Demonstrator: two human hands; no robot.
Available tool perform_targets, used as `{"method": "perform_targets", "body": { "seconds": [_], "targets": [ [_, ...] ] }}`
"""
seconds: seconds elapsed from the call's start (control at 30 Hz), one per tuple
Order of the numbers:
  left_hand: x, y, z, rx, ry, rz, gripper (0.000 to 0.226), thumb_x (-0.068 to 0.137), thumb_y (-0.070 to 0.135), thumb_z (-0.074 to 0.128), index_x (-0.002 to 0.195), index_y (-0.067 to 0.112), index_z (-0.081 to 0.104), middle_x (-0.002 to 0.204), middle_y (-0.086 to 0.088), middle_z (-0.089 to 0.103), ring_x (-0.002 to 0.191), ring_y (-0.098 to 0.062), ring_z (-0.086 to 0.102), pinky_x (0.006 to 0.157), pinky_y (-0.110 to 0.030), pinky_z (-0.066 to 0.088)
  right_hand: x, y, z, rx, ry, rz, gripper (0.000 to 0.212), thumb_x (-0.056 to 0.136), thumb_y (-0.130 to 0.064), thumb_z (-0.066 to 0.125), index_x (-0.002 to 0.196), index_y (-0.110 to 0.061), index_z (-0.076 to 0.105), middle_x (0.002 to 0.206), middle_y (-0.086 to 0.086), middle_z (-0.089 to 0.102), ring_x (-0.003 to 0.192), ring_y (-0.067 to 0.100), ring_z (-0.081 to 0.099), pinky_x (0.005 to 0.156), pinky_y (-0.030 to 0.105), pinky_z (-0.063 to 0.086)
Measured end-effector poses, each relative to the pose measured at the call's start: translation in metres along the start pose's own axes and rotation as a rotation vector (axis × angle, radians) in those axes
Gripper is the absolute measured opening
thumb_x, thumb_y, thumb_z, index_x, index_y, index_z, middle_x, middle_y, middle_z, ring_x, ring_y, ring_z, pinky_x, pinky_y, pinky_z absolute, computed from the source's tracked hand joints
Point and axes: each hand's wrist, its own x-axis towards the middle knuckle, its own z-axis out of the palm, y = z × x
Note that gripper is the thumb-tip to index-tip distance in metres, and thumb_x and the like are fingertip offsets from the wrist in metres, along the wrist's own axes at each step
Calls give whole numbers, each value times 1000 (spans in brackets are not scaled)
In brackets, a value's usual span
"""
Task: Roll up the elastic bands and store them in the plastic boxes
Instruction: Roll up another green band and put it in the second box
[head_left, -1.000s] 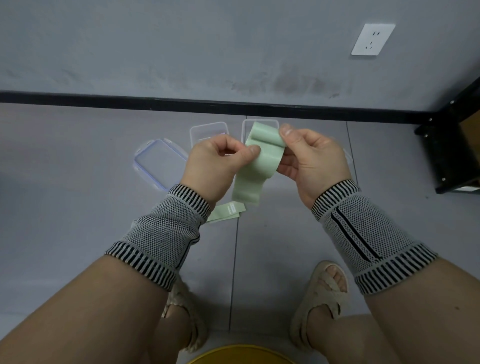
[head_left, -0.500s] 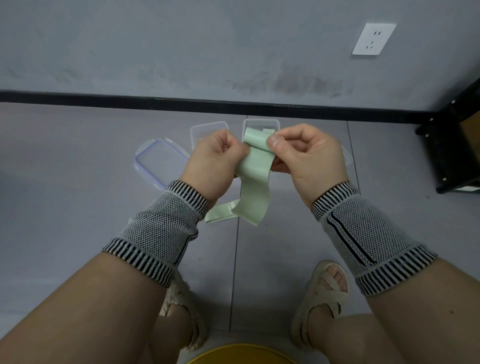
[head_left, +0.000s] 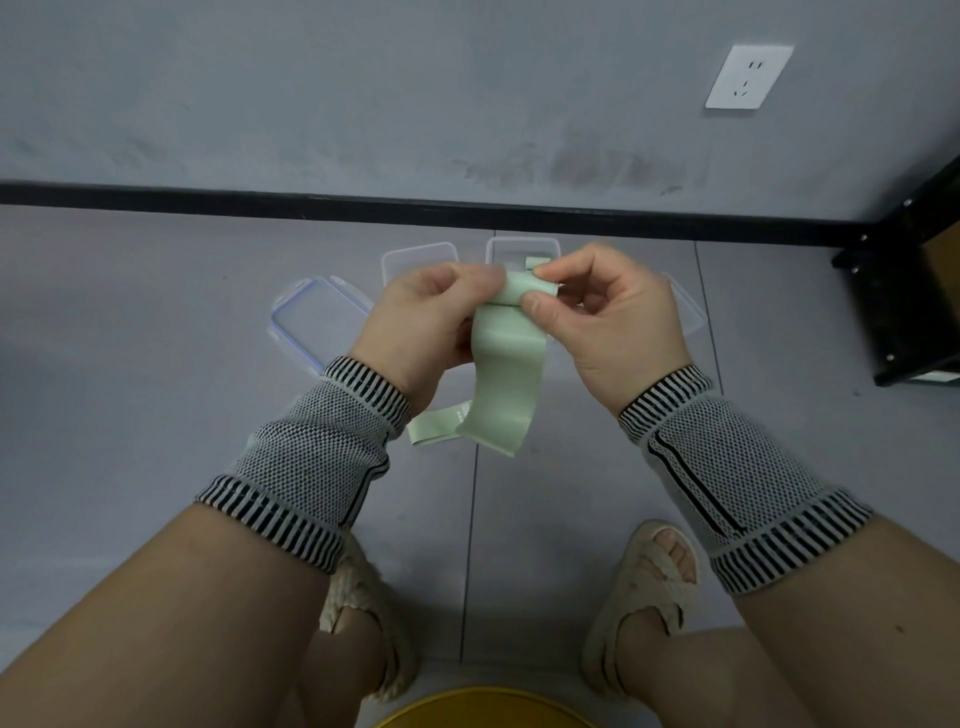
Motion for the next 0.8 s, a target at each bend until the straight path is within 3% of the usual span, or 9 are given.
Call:
{"method": "perform_targets", "body": {
  "seconds": [0.1, 0.23, 0.33, 0.43, 0.5, 0.57, 0.63, 0.73, 0.8],
  "targets": [
    [0, 0, 0, 45, 15, 0, 16, 89, 15, 61, 99, 2, 61, 89, -16, 66, 75, -22, 66, 73, -38, 57, -1, 0, 1, 12, -31, 19, 27, 77, 1, 73, 80, -24, 63, 86, 2, 66, 78, 21, 63, 74, 34, 57],
    [4, 0, -3, -42, 122, -2, 10, 90, 16, 61, 91, 7, 56, 85, -12, 64, 71, -21, 66, 65, -34, 57, 0, 4, -1, 165, -58, 200, 24, 85, -10, 67, 106, -19, 59, 111, 4, 63, 87, 18, 69, 80, 35, 57],
    [8, 3, -9, -196, 214, -13, 12, 91, 16, 60, 85, 10, 50, 80, -8, 61, 62, -15, 65, 52, -25, 53, -1, 5, -4, 117, -64, 232, 12, 88, -10, 62, 94, -20, 63, 102, 1, 66, 84, 24, 69, 78, 37, 57],
    [9, 3, -13, -284, 212, -2, 10, 91, 14, 59, 89, 9, 50, 83, -8, 64, 66, -16, 66, 56, -26, 54, -2, 6, -3, -26, -93, 191, 18, 85, -10, 65, 84, -29, 67, 88, -2, 69, 79, 19, 67, 78, 34, 58],
    [9, 2, -13, -284, 193, 11, 9, 90, 11, 59, 94, 8, 52, 86, -10, 65, 69, -18, 68, 58, -28, 55, -3, 6, -1, -71, -114, 149, 23, 85, -7, 65, 89, -29, 67, 92, -5, 68, 72, 5, 60, 77, 23, 54],
    [8, 1, -13, -267, 174, 25, 8, 89, 6, 60, 91, 10, 53, 82, -8, 66, 70, -19, 68, 62, -30, 56, -3, 6, 1, -117, -132, 118, 22, 84, -5, 65, 96, -23, 69, 102, 1, 68, 74, 3, 57, 79, 18, 52],
    [8, 0, -12, -247, 152, 40, 14, 87, 0, 60, 90, 12, 54, 78, -8, 65, 72, -21, 66, 67, -33, 58, -2, 6, 1, -141, -138, 103, 18, 83, -5, 67, 97, -17, 70, 100, 5, 69, 76, 2, 58, 79, 16, 51],
    [6, -2, -10, -184, 118, 76, 22, 85, -7, 58, 88, 13, 53, 80, -8, 63, 75, -22, 64, 72, -36, 56, -1, 7, -1, -109, -85, 144, 12, 84, -9, 67, 85, -21, 68, 88, 2, 69, 77, 6, 63, 80, 25, 54],
    [6, -3, -9, -102, 97, 90, 26, 84, -10, 58, 88, 14, 52, 83, -8, 62, 74, -21, 63, 69, -35, 54, 1, 7, -2, -66, -44, 158, 5, 87, -17, 65, 87, -22, 67, 92, 2, 70, 86, 14, 66, 84, 35, 55]
  ]
}}
